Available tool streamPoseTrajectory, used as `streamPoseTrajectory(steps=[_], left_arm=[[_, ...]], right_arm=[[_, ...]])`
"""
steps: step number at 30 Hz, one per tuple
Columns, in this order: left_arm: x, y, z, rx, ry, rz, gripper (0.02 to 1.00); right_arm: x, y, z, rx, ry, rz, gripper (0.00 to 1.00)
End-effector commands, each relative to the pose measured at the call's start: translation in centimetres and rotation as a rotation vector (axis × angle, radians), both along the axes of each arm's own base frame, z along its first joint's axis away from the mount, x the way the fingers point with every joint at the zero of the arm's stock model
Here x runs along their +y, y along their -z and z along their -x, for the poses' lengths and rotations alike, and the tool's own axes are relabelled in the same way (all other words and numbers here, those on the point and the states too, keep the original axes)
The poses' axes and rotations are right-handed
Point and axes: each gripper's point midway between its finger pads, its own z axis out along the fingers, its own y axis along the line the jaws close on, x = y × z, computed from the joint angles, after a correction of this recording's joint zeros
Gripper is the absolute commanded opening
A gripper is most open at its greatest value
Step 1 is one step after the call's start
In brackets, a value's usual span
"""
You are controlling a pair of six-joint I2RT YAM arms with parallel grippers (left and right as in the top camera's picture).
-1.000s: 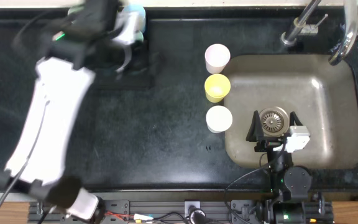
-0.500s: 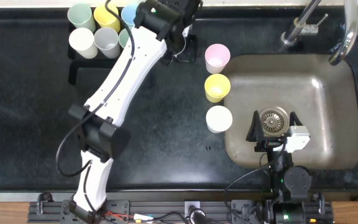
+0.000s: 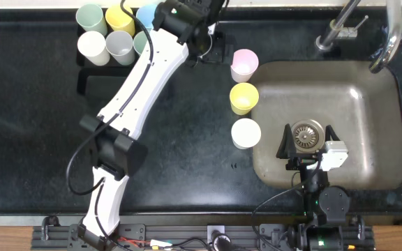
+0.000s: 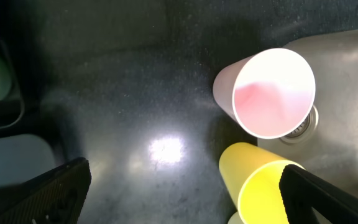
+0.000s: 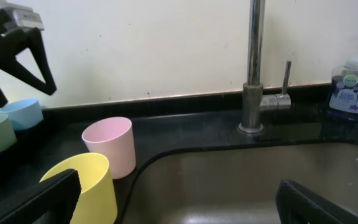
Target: Store Cups
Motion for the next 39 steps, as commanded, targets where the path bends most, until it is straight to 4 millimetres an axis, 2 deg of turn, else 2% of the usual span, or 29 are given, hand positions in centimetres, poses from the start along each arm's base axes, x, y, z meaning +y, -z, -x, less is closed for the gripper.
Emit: streamPoseTrajectory(steps=[1,5,10,16,24,39], left_arm=[[-2.2,1.1,0.1,0.002,0.045,0.014,1.0],[-3.4,1.0,0.4,-0.012,0.068,0.023,1.0],[-4.1,2.4,0.4,0.003,0.076,0.015,1.0],[-4.3,3.7,0.0,0.016,0.072,0.008,1.0],[-4.4,4.1,-0.6,0.003,0.068,0.012,0.998],[-3.8,7.2,-1.0,0.056,0.054,-0.021,1.0]], right_arm=[[0.1,0.3,0.0,0.0,-0.006,0.0,0.996],[0.1,0.3,0.0,0.0,-0.006,0.0,0.998],[0.1,0.3,0.0,0.0,-0.006,0.0,0.998],[0.1,0.3,0.0,0.0,-0.006,0.0,0.998],[0.1,0.3,0.0,0.0,-0.006,0.0,0.996],[0.1,0.3,0.0,0.0,-0.006,0.0,0.998]])
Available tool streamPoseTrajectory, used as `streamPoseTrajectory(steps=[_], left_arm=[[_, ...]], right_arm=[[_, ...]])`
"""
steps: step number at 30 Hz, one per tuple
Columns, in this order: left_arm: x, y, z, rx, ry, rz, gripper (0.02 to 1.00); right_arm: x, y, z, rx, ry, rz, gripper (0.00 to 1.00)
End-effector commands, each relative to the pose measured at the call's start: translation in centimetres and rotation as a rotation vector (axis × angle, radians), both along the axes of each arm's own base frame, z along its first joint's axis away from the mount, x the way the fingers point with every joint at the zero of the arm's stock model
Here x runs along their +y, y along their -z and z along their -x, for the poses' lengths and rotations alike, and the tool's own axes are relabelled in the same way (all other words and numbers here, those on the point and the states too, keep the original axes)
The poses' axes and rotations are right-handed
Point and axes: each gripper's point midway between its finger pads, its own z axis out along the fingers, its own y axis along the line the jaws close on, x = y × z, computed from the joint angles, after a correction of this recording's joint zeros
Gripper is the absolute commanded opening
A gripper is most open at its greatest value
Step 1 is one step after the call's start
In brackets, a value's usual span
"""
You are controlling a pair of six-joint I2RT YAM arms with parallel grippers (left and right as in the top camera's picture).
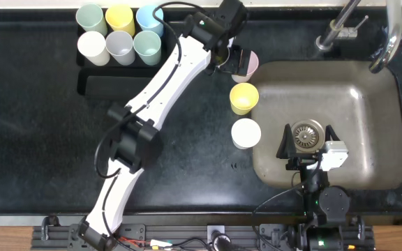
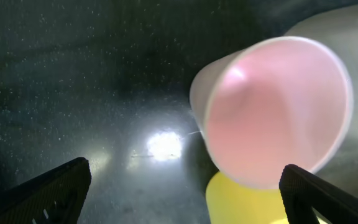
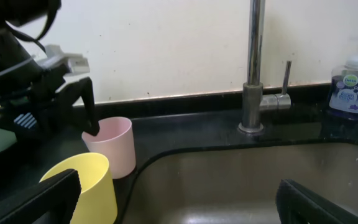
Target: Store Cups
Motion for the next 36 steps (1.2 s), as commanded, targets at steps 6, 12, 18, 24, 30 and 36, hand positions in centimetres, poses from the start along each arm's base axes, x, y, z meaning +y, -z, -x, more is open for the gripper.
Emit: streamPoseTrajectory(steps=[6,12,18,24,30,36], left_arm=[[0.1,0.5,-0.7,-0.004,-0.007,0.005,1.0],[-0.3,0.3,-1.4,-0.03,-0.007,0.022,0.362],[-0.4,0.1,-1.7,-0.038,-0.026,0.035,0.045],[-0.2,0.0,-2.1,-0.047,-0.036,0.043,0.036],[1.6,-2.0,-2.0,-0.045,-0.064,0.041,0.036],[6.1,-10.4,-1.0,-0.12,-0.134,0.088,0.036]], right_arm=[[0.1,0.3,0.0,-0.001,-0.005,0.0,0.998],[0.1,0.3,0.0,0.0,-0.006,0.0,0.998],[0.1,0.3,0.0,-0.001,-0.005,0.0,0.998],[0.1,0.3,0.0,-0.001,-0.005,0.0,0.998],[0.1,0.3,0.0,-0.001,-0.005,0.0,0.996],[0.1,0.3,0.0,-0.001,-0.005,0.0,0.998]])
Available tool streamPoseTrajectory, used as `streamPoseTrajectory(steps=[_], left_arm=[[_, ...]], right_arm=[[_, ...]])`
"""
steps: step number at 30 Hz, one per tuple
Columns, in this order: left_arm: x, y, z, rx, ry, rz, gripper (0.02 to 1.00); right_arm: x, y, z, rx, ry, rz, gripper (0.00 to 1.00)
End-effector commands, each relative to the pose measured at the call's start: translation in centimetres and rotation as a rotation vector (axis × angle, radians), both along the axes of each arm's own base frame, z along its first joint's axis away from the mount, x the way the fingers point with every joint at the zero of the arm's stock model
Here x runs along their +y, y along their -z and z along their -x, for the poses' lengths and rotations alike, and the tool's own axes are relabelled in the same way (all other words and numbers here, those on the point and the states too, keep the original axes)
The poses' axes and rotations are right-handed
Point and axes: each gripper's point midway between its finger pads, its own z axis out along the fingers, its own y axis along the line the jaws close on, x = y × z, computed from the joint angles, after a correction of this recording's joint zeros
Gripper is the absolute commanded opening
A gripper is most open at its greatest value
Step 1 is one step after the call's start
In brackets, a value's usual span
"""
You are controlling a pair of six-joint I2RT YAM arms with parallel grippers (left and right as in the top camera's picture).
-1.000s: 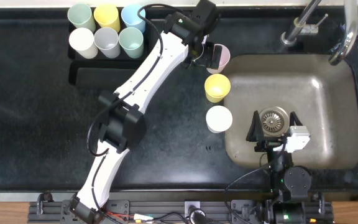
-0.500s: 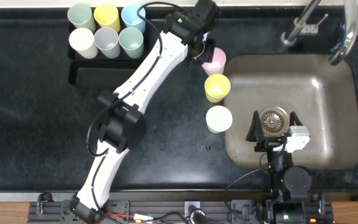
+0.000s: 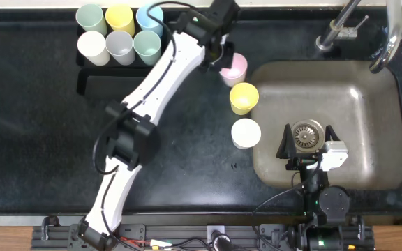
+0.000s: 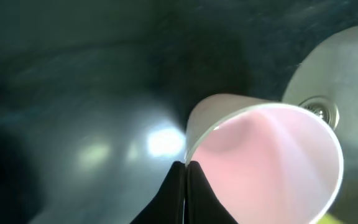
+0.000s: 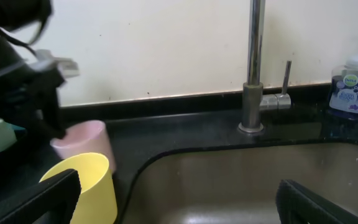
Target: Store Cups
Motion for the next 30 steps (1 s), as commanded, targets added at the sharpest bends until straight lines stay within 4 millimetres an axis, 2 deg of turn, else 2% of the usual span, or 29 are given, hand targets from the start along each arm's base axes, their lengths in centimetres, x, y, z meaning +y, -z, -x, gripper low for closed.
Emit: streamPoseTrajectory(steps=[1,5,8,12,14,17,20,22,25,30], left_arm=[[4.2,-11.5,0.2,-0.162,-0.091,0.097,0.036],[8.4,-18.0,2.2,-0.236,-0.18,0.148,0.036],[13.3,-22.2,4.6,-0.287,-0.284,0.144,0.036],[23.4,-23.8,9.2,-0.275,-0.586,-0.046,0.036],[27.1,-24.0,11.0,-0.267,-0.674,-0.1,0.036],[31.1,-23.5,12.7,-0.266,-0.764,-0.126,0.036],[33.5,-20.7,13.6,-0.241,-0.841,-0.122,0.038],[33.9,-18.3,13.5,-0.217,-0.858,-0.091,0.036],[33.1,-14.9,12.2,-0.172,-0.835,-0.036,0.038],[32.9,-12.1,10.0,-0.13,-0.822,-0.03,0.036]], right_arm=[[0.1,0.3,0.0,-0.002,-0.005,0.0,0.996],[0.1,0.3,0.0,-0.001,-0.005,0.0,0.996],[0.1,0.3,0.0,-0.002,-0.005,0.0,0.998],[0.1,0.3,0.0,-0.002,-0.005,0.0,0.998],[0.1,0.3,0.0,-0.002,-0.005,0.0,0.998],[0.1,0.3,0.0,-0.002,-0.005,0.0,0.998],[0.1,0.3,0.0,-0.002,-0.005,0.0,0.998],[0.1,0.3,0.0,-0.001,-0.006,0.0,0.998],[0.1,0.3,0.0,-0.002,-0.005,0.0,0.996],[0.1,0.3,0.0,-0.002,-0.005,0.0,0.996]])
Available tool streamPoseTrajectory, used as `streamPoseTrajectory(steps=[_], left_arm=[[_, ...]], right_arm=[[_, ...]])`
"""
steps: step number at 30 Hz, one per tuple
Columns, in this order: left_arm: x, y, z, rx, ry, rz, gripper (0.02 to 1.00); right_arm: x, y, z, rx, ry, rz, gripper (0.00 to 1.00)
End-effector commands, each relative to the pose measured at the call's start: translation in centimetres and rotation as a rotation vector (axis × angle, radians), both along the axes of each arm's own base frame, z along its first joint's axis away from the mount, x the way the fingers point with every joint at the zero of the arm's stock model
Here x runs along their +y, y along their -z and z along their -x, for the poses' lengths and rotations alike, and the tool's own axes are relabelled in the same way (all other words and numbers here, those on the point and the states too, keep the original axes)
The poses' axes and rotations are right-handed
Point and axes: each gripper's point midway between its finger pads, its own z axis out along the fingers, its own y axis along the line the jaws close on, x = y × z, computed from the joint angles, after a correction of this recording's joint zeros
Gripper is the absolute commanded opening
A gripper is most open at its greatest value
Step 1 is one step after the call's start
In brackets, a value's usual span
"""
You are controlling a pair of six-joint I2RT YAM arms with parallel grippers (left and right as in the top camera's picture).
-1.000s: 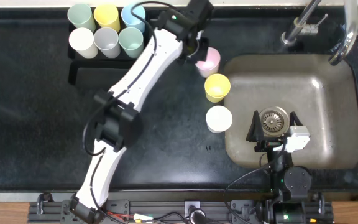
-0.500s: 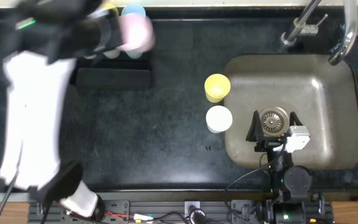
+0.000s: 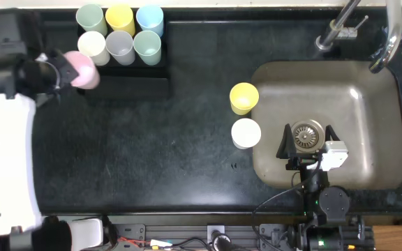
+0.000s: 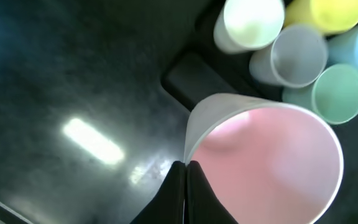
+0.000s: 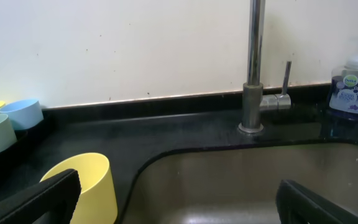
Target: Store Cups
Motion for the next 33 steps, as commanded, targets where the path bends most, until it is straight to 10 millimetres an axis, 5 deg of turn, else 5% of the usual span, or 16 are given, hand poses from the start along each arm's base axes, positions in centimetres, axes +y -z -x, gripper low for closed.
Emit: streamPoseTrajectory(steps=[1,11,33], left_arm=[[-0.5,1.4,-1.7,0.004,0.016,0.038,0.036],[1.7,4.8,-3.1,0.075,-0.05,0.063,0.036],[2.6,9.4,-5.5,0.133,-0.068,0.103,0.036]], right_arm=[[0.1,0.3,0.0,0.0,-0.006,0.0,0.998],[0.1,0.3,0.0,0.0,-0.006,0.0,0.998],[0.1,0.3,0.0,0.0,-0.006,0.0,0.998]])
